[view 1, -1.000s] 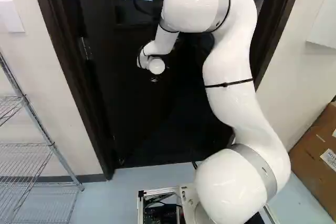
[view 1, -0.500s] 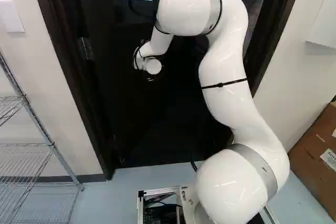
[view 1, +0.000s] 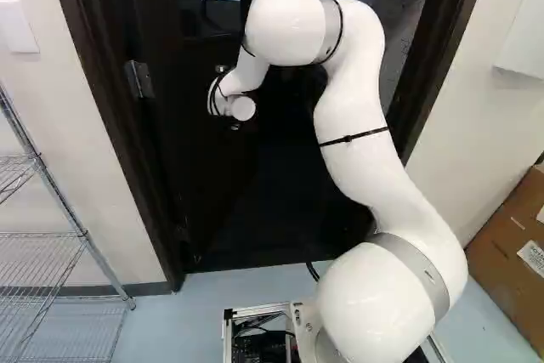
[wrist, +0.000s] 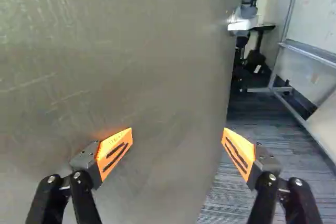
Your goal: Open the door and move inside
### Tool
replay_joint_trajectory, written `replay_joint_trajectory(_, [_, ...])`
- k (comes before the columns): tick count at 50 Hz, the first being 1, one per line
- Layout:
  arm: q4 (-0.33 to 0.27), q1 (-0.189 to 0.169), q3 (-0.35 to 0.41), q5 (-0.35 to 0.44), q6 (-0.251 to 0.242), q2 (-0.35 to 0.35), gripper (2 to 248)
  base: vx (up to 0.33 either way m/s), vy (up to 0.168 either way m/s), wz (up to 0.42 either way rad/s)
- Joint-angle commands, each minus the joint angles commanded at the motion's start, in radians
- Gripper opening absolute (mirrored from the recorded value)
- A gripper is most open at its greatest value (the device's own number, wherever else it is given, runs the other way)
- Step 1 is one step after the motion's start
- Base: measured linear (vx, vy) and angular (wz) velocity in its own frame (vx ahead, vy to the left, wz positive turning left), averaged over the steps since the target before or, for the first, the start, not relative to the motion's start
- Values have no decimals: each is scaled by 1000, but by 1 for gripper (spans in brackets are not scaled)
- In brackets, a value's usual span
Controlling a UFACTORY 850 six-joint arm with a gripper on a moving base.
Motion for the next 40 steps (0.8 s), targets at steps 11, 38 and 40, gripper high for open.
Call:
replay_joint_trajectory(11, [-61, 12, -40, 0, 0, -29, 247, 0, 0, 0])
replay_joint_trajectory(38, [-202, 36, -120, 0, 0, -87, 247, 0, 0, 0])
replay_joint_trajectory(40, [-207, 37, -125, 0, 0, -91, 247, 0, 0, 0])
